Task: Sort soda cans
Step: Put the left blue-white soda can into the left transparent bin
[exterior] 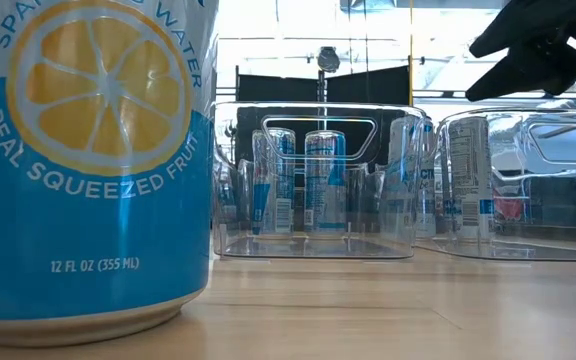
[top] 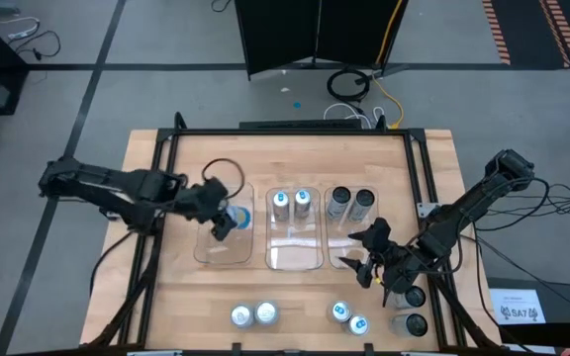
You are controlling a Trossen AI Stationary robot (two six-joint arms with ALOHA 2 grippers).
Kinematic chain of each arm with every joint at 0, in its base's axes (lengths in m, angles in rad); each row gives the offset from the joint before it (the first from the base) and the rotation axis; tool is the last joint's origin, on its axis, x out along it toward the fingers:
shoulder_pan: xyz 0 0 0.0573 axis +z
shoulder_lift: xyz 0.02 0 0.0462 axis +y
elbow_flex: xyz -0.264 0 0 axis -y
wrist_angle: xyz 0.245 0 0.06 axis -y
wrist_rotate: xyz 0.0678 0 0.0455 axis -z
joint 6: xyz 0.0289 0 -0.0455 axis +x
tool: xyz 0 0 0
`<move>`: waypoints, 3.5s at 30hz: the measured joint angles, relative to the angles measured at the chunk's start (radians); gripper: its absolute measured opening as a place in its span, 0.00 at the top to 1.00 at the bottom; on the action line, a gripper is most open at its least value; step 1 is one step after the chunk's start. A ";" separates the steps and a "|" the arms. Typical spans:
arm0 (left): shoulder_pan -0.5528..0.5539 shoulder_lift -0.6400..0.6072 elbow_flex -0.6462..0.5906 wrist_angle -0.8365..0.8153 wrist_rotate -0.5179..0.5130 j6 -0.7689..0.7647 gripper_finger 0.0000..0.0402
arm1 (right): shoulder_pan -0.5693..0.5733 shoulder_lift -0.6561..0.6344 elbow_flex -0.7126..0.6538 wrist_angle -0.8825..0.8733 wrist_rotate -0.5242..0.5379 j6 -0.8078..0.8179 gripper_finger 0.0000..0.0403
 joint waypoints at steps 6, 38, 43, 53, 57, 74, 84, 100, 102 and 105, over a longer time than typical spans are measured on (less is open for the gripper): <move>0.150 0.067 0.000 -0.001 0.124 0.186 0.17 | 0.000 0.000 0.000 0.000 0.000 0.000 0.17; 0.420 0.387 0.001 0.039 0.220 0.498 0.16 | 0.000 0.000 0.000 0.000 -0.001 -0.026 0.17; 0.420 0.406 0.002 0.048 0.218 0.495 0.12 | 0.000 0.000 0.000 0.000 -0.001 -0.026 0.17; 0.420 0.408 0.002 0.053 0.196 0.492 0.09 | 0.000 0.000 0.000 0.000 -0.002 -0.026 0.17; 0.419 0.408 0.001 0.053 0.140 0.492 0.09 | 0.000 0.000 0.000 0.000 -0.002 -0.026 0.17; 0.420 0.408 0.000 0.061 0.297 0.546 0.08 | 0.000 0.000 0.000 0.000 -0.006 -0.018 0.17; 0.419 0.404 0.074 -0.121 0.117 0.509 0.08 | 0.000 0.000 0.000 0.001 -0.006 -0.015 0.17; 0.317 0.377 0.255 -0.314 0.107 0.474 0.08 | 0.003 0.000 0.000 0.001 -0.008 -0.014 0.17; 0.279 0.338 0.257 -0.330 0.104 0.431 0.08 | 0.003 0.000 0.000 0.002 -0.029 -0.014 0.17; 0.192 0.271 0.258 -0.334 0.056 0.343 0.08 | 0.003 0.000 0.000 0.002 -0.058 0.001 0.17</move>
